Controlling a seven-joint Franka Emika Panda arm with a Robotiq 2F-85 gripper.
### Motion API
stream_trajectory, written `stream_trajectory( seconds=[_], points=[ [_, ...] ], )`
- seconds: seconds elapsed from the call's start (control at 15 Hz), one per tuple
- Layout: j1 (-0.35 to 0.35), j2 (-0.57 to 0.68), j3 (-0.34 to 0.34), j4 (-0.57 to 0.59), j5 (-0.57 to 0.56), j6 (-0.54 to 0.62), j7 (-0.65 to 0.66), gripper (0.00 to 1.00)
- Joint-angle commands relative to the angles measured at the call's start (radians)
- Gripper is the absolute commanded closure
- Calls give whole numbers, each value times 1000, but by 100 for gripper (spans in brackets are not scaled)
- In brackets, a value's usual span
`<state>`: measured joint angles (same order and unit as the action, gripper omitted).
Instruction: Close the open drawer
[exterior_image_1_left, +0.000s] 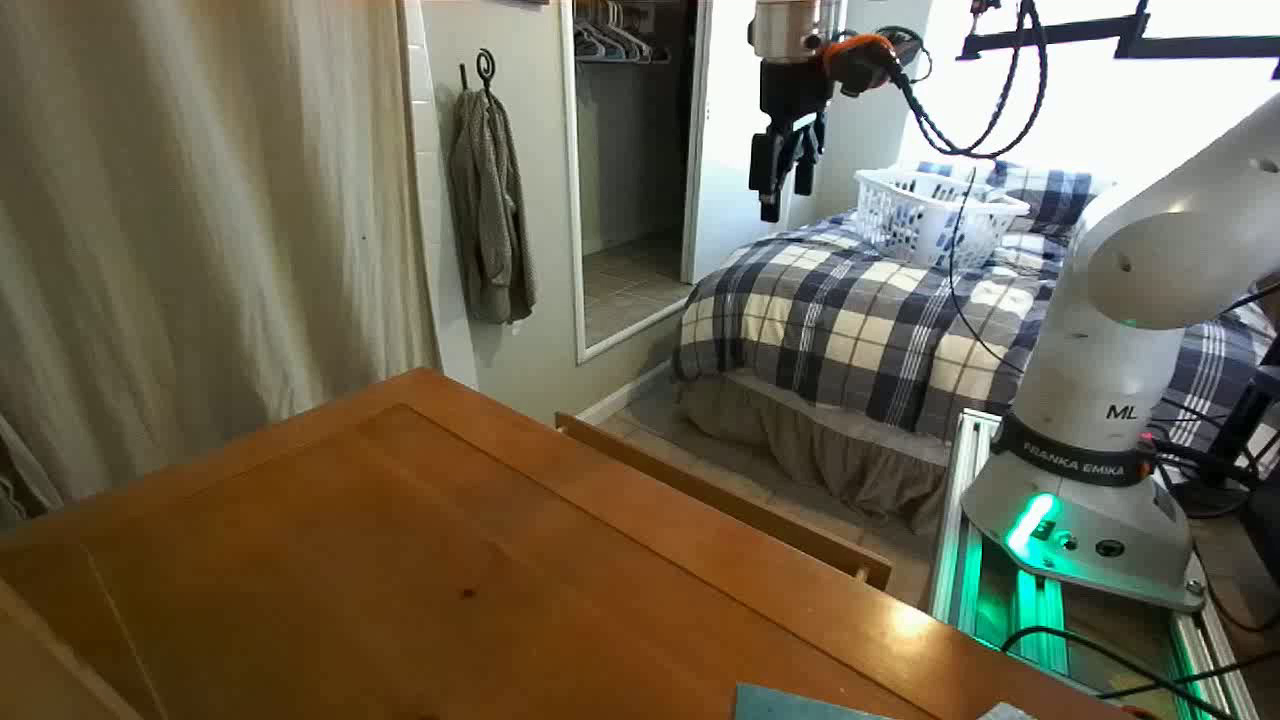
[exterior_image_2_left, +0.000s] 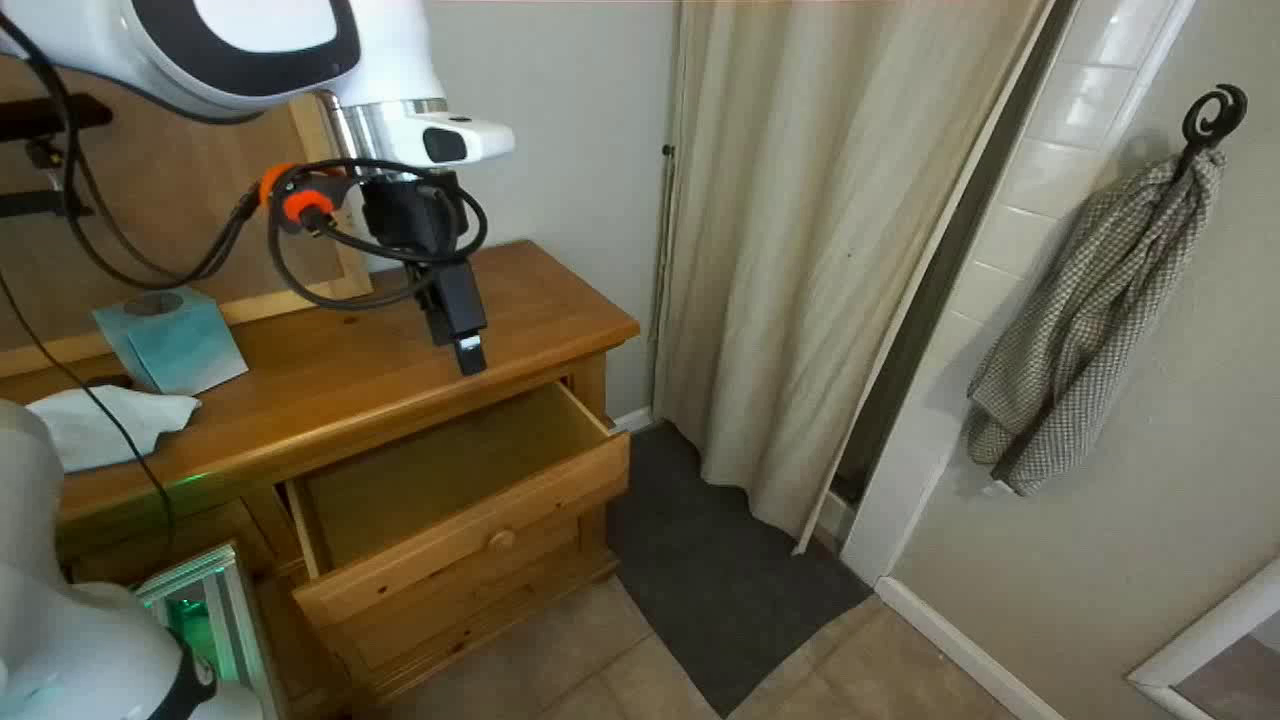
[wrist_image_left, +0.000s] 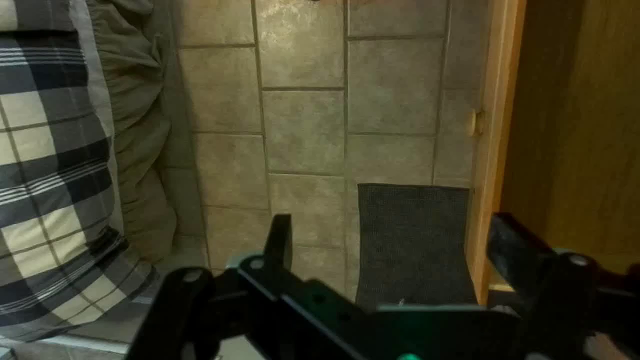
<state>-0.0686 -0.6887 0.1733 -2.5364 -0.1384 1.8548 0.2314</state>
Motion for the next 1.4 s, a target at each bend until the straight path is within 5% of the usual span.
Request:
stream_trajectory(
  seconds=[0.0, 0.8, 1.33],
  points=[
    [22, 3, -17, 2, -12, -4, 11, 0],
    [22, 3, -17, 2, -12, -4, 11, 0],
    [29, 216, -109, -51, 15, 313, -95, 0]
  ],
)
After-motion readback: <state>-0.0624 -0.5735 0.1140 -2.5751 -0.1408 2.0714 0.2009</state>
